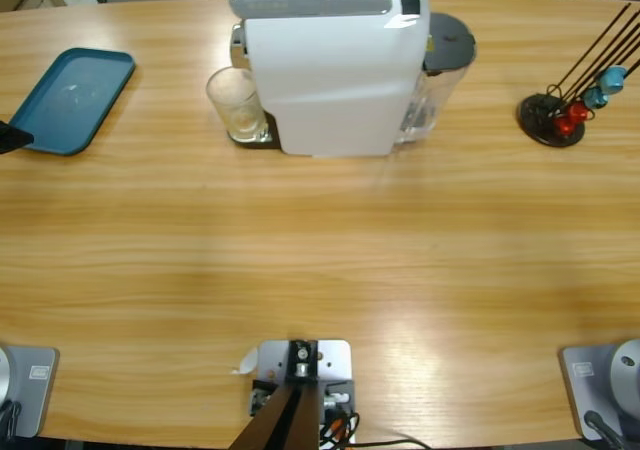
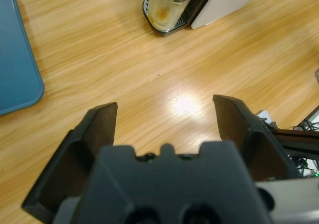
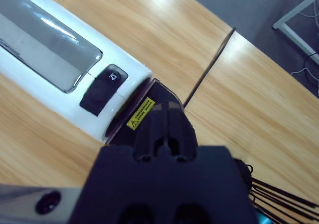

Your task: Pour coffee

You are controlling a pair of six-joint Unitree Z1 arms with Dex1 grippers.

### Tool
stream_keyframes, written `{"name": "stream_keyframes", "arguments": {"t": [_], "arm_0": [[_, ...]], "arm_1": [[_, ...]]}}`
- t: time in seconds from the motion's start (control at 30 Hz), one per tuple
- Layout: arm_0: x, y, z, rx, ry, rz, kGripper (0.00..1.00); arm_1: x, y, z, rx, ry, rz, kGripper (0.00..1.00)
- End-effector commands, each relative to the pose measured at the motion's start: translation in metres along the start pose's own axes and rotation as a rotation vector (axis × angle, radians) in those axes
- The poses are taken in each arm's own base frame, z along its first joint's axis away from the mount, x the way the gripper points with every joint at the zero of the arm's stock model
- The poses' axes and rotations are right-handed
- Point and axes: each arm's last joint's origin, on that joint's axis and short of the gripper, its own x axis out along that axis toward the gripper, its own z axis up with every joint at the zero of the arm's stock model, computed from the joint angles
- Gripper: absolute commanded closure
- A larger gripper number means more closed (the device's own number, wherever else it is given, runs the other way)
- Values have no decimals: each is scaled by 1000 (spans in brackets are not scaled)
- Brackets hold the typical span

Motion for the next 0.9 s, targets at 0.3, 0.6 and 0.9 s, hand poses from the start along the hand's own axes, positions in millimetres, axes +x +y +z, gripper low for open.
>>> {"name": "stream_keyframes", "arguments": {"t": [0.3,0.6,0.9], "arm_0": [[17,7,2,-25,35,1,179],[18,7,3,-25,38,-1,179],[20,7,3,-26,43,-1,179]], "arm_1": [[21,16,35,-92,87,58,1000],[21,43,34,-118,104,111,1000],[29,47,33,-113,122,138,1000]]}}
